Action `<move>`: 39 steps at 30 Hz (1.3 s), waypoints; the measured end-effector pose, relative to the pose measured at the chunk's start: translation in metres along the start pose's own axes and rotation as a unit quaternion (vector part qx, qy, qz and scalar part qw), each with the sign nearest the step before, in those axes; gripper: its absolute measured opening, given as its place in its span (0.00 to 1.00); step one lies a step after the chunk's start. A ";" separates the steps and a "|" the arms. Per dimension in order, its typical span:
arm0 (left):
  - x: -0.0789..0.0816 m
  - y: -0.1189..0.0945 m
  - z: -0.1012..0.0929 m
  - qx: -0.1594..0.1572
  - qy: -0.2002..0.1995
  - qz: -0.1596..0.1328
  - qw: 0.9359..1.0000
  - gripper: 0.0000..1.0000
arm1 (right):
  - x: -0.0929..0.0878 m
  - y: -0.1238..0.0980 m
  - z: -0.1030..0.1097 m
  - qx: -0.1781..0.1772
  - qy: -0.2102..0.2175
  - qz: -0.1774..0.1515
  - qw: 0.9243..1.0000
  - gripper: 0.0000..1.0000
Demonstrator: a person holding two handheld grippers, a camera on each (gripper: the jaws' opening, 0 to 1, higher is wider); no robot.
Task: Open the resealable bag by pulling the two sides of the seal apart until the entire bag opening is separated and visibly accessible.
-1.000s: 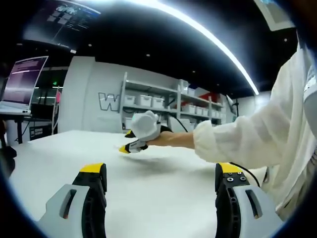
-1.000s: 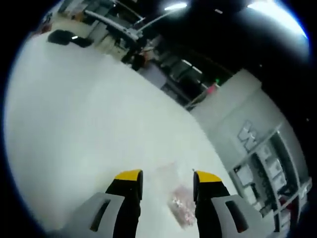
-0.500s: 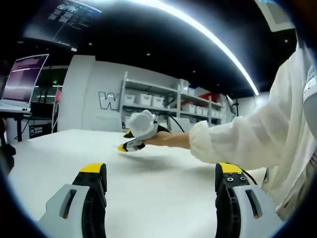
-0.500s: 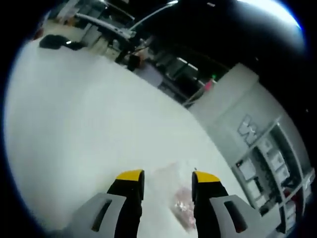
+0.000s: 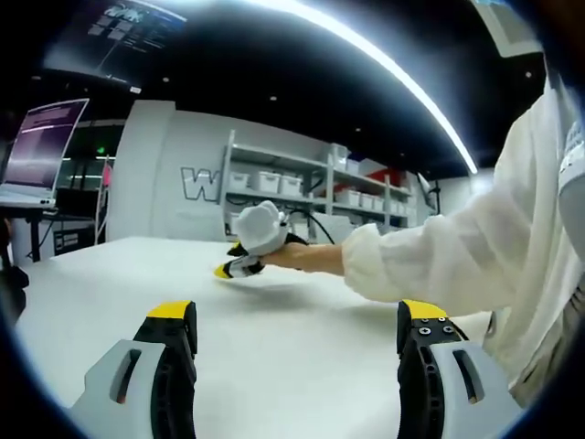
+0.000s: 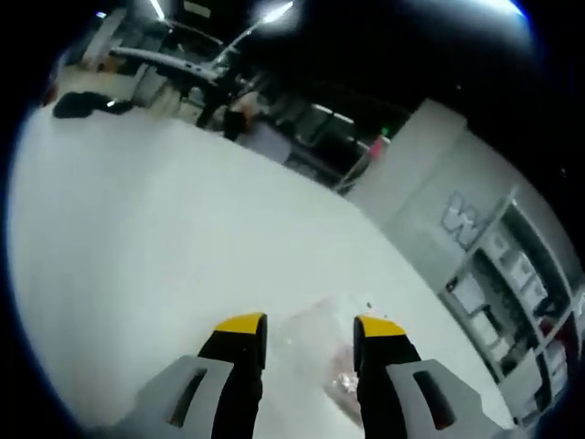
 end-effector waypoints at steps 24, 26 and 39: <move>0.005 -0.004 0.005 0.001 0.005 0.001 1.000 0.89 | -0.012 0.022 -0.005 -0.017 0.020 0.029 0.999 0.27; 0.004 -0.004 0.005 0.002 0.004 0.000 1.000 0.89 | -0.013 0.021 -0.005 -0.017 0.026 0.031 0.999 0.27; -0.001 -0.003 0.005 0.002 0.001 0.005 1.000 0.89 | -0.020 0.018 -0.004 -0.025 0.037 0.032 0.999 0.10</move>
Point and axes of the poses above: the point that each gripper's makers call its tool centre point, and the gripper's own axes: y roughly forward along the fingers, z roughly to its left, x roughly out of its top, the point moved 10 cm from there along -y, roughly backward along the fingers, and after that the axes turned 14 degrees about -x, right-handed, at the moved point
